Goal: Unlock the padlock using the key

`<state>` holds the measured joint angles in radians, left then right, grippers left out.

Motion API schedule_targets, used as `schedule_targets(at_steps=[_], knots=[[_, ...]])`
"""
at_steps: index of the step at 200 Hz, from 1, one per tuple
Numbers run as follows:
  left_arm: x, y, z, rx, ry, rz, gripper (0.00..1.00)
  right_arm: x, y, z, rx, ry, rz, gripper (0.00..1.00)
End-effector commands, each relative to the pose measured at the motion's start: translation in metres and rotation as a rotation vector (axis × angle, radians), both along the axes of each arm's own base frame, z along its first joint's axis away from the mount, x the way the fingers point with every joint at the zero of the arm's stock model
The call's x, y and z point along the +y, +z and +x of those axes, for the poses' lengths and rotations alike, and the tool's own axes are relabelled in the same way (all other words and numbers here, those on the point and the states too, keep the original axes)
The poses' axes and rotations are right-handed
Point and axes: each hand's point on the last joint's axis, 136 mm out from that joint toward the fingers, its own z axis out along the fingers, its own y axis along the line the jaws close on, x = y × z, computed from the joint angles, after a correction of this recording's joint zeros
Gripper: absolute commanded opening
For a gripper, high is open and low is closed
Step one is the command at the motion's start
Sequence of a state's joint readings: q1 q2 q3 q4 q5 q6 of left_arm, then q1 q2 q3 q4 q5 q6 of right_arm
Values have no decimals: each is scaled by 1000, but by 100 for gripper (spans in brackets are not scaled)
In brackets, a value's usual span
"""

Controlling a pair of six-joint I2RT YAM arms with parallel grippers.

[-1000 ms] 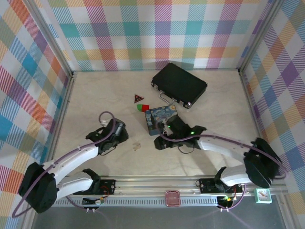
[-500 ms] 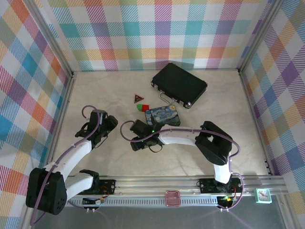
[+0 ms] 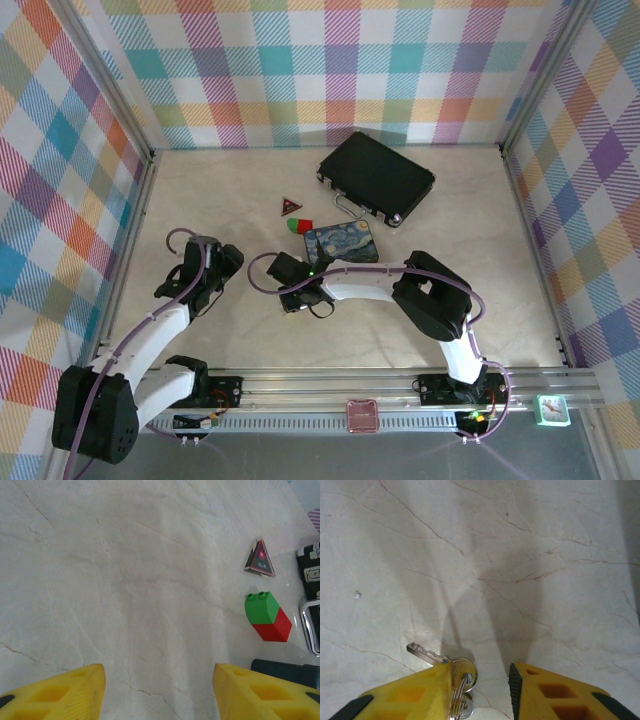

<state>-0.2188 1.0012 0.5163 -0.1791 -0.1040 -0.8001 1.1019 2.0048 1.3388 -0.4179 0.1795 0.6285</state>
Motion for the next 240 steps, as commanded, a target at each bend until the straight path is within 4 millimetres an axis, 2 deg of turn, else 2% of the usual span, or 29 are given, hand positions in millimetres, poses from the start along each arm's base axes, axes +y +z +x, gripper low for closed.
schedule_targets(at_steps=[1, 18, 38, 79, 92, 101, 136, 176, 197, 240], knots=[[10, 0, -2, -11, 48, 0, 59, -19, -21, -22, 56, 11, -104, 36], [9, -1, -3, -6, 48, -7, 59, -22, -15, -27, 19, 33, -135, 37], [9, -2, -3, -7, 50, -13, 59, -22, -18, -31, 19, 39, -139, 33], [5, -2, -3, -3, 42, -32, 59, -17, -25, -32, 48, 59, -147, 13], [3, -1, -5, -3, 33, -43, 59, -15, -23, -32, 44, 71, -121, 0], [1, -1, -5, -8, 25, -58, 59, -15, -19, -32, 33, 75, -100, 0], [-24, 9, -2, -57, -55, -180, 60, -18, 8, -27, 20, 67, 49, 0], [-52, 29, 0, -147, -166, -245, 60, -38, 41, -12, 62, -57, 223, 0], [-66, 46, 3, -220, -211, -257, 59, -51, 58, -1, 80, -125, 309, 0], [-106, 76, 8, -322, -320, -300, 59, -77, 96, 20, 15, -187, 391, 0]])
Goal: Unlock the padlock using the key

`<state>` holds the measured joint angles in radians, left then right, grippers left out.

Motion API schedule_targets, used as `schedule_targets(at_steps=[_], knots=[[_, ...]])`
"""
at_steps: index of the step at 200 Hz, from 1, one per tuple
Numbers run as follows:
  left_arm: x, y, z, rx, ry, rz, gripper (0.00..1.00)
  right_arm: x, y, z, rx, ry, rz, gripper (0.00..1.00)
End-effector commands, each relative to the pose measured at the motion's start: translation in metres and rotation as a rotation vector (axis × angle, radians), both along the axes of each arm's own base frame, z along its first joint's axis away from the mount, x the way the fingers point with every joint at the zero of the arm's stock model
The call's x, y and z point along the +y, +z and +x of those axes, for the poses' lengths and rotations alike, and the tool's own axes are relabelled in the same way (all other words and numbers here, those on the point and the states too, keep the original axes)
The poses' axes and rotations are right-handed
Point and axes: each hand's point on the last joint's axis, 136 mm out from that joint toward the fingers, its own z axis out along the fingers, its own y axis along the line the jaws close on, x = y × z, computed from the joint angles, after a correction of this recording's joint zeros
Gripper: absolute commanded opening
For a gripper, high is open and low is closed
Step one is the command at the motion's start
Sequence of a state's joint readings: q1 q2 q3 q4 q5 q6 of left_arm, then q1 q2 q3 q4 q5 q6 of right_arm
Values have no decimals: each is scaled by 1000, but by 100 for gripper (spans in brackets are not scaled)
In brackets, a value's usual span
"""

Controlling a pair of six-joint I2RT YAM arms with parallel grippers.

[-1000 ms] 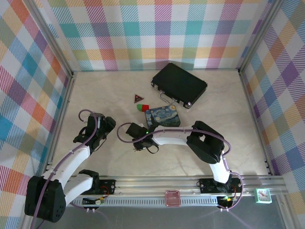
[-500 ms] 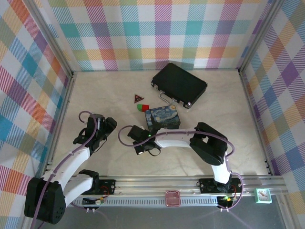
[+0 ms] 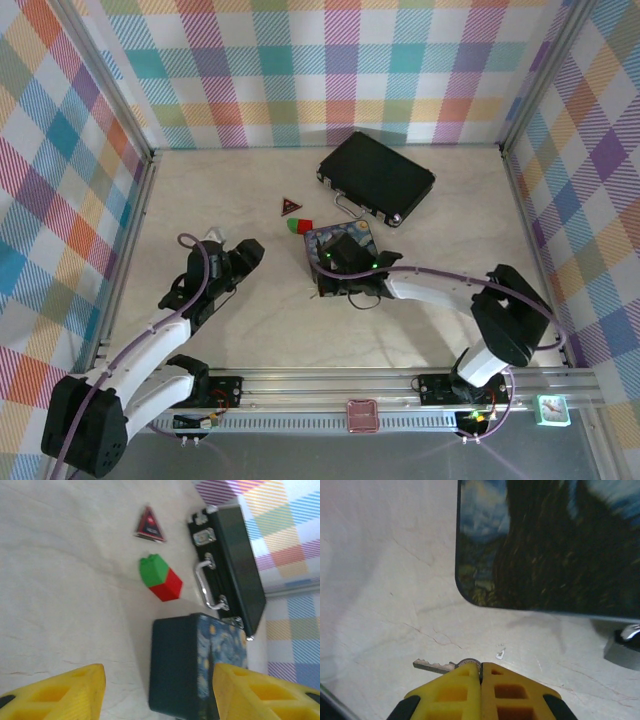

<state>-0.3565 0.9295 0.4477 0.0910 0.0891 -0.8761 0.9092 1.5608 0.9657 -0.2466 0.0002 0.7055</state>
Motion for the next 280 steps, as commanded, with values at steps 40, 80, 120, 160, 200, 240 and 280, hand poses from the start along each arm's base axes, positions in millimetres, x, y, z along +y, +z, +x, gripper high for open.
schedule_targets(at_steps=[40, 80, 120, 160, 200, 240, 280], knots=[[-79, 50, 10, -150, -147, -126, 56, -25, 61, 29, -124, -68, 115, 0], [-121, 51, 17, -142, -198, -173, 54, -41, 83, 51, -200, -123, 157, 0], [-155, 58, 22, -160, -244, -257, 53, -50, 93, 63, -227, -152, 185, 0], [-176, 58, 14, -141, -280, -277, 51, -55, 96, 69, -243, -174, 206, 0], [-186, 56, 12, -127, -287, -316, 48, -57, 94, 72, -244, -194, 222, 0], [-186, 54, 14, -132, -285, -289, 14, -57, 95, 71, -241, -193, 234, 0], [-187, 51, 15, -132, -293, -265, 0, -57, 108, 68, -264, -168, 260, 3]])
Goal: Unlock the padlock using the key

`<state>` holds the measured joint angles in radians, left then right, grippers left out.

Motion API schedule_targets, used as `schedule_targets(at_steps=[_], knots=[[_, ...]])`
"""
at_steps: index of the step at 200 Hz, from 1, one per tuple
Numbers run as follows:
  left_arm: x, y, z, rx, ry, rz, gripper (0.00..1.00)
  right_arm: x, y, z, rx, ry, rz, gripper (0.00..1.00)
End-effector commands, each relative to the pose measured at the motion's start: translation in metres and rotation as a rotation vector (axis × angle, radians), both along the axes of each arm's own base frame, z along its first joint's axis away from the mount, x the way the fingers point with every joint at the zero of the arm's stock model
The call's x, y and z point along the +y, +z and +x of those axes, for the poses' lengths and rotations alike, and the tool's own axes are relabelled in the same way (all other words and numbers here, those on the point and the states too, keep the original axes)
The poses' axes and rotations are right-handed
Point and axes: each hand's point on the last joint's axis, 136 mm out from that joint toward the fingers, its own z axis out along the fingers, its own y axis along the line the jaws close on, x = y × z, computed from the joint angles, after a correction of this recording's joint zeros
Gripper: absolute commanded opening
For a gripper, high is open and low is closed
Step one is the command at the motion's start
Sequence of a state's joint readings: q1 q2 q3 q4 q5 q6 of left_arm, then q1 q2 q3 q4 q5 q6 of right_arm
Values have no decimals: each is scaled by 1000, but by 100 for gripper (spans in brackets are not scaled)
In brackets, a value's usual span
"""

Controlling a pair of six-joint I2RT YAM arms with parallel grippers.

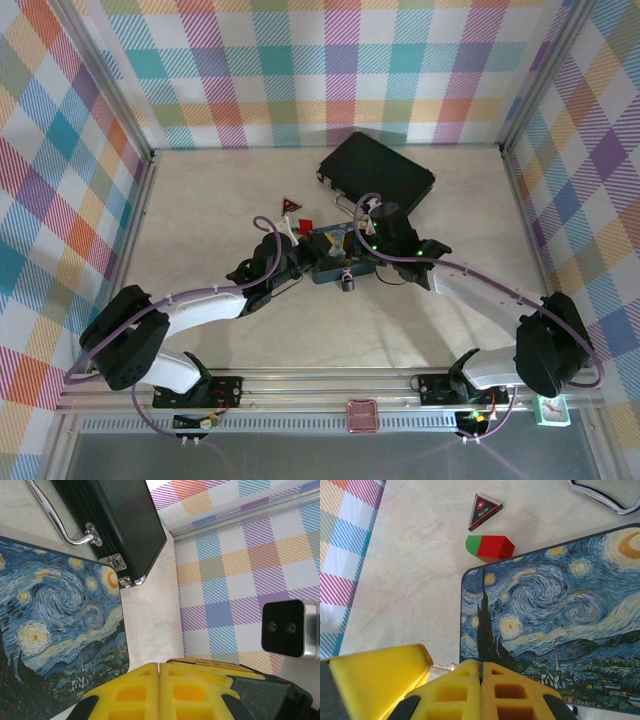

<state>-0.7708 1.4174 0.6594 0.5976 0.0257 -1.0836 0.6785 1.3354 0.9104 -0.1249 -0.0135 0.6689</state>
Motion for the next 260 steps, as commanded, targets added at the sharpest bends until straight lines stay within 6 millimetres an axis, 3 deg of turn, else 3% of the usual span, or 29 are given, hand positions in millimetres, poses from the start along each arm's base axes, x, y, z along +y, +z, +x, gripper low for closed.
schedule_targets(at_steps=[1, 15, 29, 41, 67, 102, 136, 179, 260], knots=[[-7, 13, 3, -42, -9, -7, 0, 2, 23, -2, -53, 27, 52, 4], [-4, 15, 4, -76, -14, 35, 0, -3, 30, -4, -81, 39, 40, 25], [3, 18, 9, -122, -35, 109, 0, -8, 41, -8, -135, 85, 33, 38], [5, 28, 13, -181, -102, 150, 0, -13, 49, -12, -176, 140, 30, 46], [2, 47, 14, -265, -289, 232, 0, -21, 64, -24, -277, 290, -14, 53], [-14, 68, -11, -383, -557, 247, 0, -29, 73, -34, -291, 420, 117, 52], [-27, 73, -32, -400, -735, 191, 0, -26, 84, -46, -324, 551, 283, 47], [-27, 71, -42, -403, -789, 188, 0, -23, 84, -53, -337, 635, 351, 45], [-23, 74, -42, -423, -767, 206, 0, -19, 56, -51, -267, 654, 394, 43]])
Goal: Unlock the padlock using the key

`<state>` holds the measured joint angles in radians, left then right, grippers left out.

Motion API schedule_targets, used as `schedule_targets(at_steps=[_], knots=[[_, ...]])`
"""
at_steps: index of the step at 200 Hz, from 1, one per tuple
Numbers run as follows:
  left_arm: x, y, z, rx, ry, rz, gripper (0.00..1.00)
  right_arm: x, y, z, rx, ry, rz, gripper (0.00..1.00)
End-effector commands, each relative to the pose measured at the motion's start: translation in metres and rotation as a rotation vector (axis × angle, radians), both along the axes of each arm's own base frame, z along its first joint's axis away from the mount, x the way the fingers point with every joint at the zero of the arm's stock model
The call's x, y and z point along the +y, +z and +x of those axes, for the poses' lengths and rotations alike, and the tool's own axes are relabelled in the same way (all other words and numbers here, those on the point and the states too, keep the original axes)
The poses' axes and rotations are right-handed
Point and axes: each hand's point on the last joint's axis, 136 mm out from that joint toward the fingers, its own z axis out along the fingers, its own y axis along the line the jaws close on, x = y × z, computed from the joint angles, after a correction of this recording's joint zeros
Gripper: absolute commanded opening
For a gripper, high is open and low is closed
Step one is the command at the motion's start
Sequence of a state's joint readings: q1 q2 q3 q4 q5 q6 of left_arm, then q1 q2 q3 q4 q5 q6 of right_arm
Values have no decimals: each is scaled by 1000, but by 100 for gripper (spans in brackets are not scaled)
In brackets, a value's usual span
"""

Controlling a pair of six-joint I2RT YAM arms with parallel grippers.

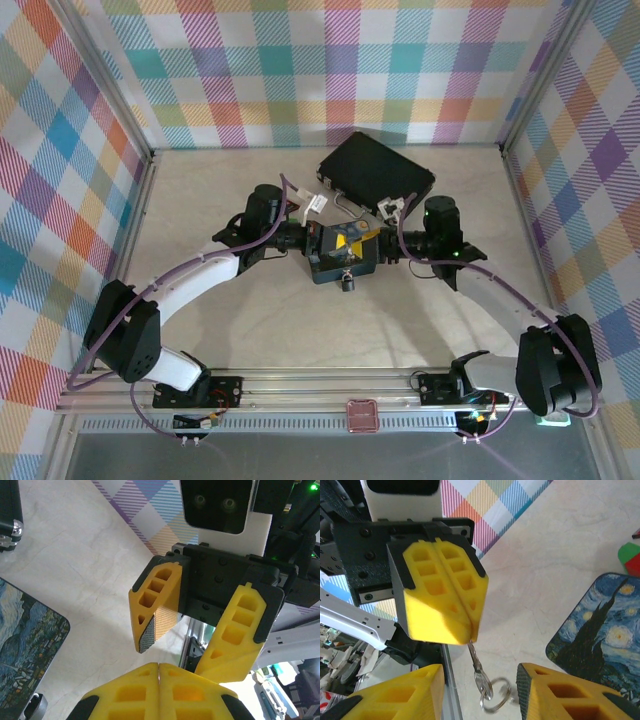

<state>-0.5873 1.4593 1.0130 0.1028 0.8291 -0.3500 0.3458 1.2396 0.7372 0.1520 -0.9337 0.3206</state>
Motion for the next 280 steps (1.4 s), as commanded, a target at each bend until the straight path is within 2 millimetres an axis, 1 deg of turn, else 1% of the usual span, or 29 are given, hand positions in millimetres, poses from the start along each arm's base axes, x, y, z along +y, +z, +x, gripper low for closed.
schedule_targets(at_steps=[1, 22, 48, 87, 94, 105, 121, 131, 139, 165, 197, 230, 235, 242, 252, 260, 265, 274, 275, 280], knots=[[2, 19, -3, -60, -11, -28, 0, 1, 5, -4, -34, 37, 46, 43], [2, 22, -1, -64, 5, -45, 0, 3, 6, -5, -16, 55, 74, 37], [3, 25, -1, -62, 20, -72, 0, 6, 10, -4, 4, 82, 113, 33], [7, 18, 0, -49, 53, -56, 0, 9, 8, 0, 30, 83, 121, 22], [7, 18, 1, -46, 59, -57, 0, 9, 7, -1, 43, 90, 124, 22], [7, 20, 2, -49, 67, -65, 0, 10, 5, -1, 60, 95, 123, 25], [8, 23, 2, -55, 75, -75, 0, 13, -1, -4, 82, 102, 118, 25], [8, 24, 2, -55, 75, -82, 0, 15, -4, -5, 93, 107, 118, 29], [8, 25, 2, -54, 78, -86, 0, 16, -5, -6, 99, 107, 120, 30], [10, 28, 0, -60, 87, -100, 0, 16, -3, -6, 91, 99, 128, 27], [9, 27, -2, -45, 81, -118, 0, 21, 0, -7, 84, 107, 131, 25], [9, 23, -6, -34, 79, -128, 0, 25, -4, -8, 100, 97, 146, 15], [10, 23, -6, -34, 82, -129, 0, 24, 0, -6, 70, 92, 157, 14], [11, 24, -6, -37, 86, -131, 0, 24, 0, -6, 63, 84, 157, 9], [12, 24, -6, -40, 91, -131, 0, 24, 0, -5, 55, 76, 154, 5], [13, 25, -6, -41, 98, -129, 0, 24, -1, -4, 57, 76, 149, 0], [13, 24, -5, -40, 106, -126, 0, 24, 1, -4, 45, 79, 148, 0], [16, 23, -1, -38, 137, -112, 0, 23, -4, -5, 66, 76, 127, 0], [17, 23, 0, -39, 141, -111, 0, 23, -4, -5, 68, 75, 125, 0], [20, 22, 3, -36, 166, -99, 11, 22, -6, -4, 70, 69, 110, 0]])
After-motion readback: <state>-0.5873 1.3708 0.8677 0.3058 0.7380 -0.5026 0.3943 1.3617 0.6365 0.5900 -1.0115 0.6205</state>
